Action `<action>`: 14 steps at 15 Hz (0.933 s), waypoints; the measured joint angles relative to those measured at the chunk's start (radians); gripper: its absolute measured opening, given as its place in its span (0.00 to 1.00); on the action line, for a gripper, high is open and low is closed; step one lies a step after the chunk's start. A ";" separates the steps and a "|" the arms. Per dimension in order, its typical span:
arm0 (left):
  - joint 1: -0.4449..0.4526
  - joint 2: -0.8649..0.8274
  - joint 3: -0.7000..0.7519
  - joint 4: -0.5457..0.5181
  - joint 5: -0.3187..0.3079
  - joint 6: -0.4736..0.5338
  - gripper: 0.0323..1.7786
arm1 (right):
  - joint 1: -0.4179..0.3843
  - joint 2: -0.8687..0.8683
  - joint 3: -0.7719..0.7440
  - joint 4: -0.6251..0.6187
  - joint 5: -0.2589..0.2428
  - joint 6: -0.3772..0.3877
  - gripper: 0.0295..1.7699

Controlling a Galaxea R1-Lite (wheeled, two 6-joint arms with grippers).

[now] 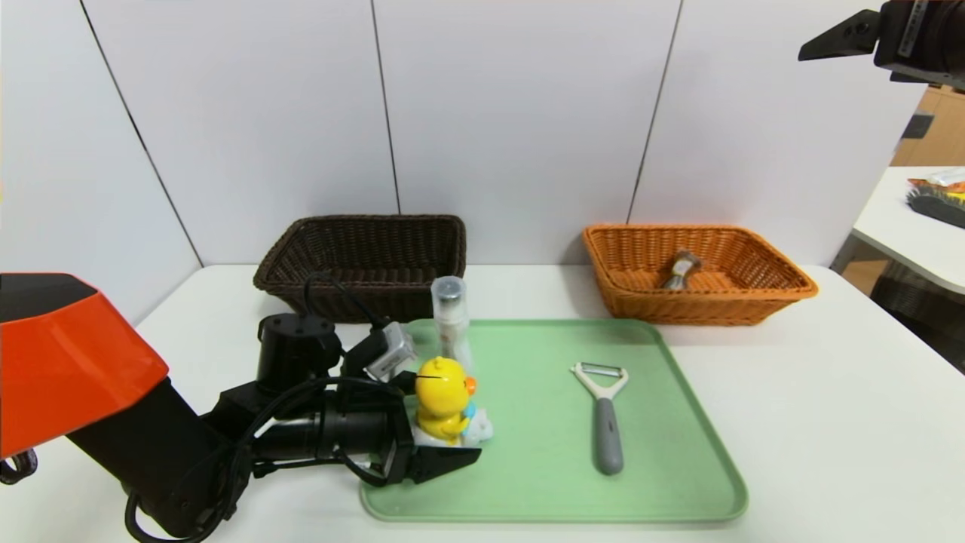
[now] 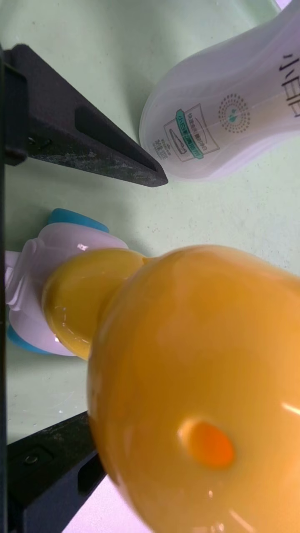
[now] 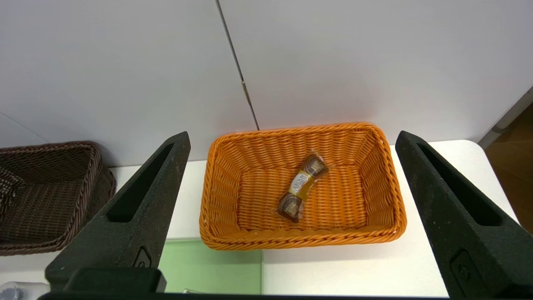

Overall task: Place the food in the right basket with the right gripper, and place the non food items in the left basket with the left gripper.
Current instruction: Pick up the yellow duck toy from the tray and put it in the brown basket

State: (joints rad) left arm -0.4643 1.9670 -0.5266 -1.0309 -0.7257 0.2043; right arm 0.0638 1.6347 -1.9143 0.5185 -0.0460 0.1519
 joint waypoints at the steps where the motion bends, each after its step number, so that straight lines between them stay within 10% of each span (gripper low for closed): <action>1: 0.000 0.000 0.000 0.000 0.001 0.000 0.95 | 0.000 0.000 0.000 0.000 0.000 0.000 0.96; 14: -0.004 0.037 0.033 -0.116 0.004 0.008 0.95 | 0.001 0.002 -0.001 0.000 0.009 0.002 0.96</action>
State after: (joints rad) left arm -0.4679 2.0043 -0.4936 -1.1472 -0.7215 0.2121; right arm 0.0649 1.6366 -1.9155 0.5185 -0.0368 0.1538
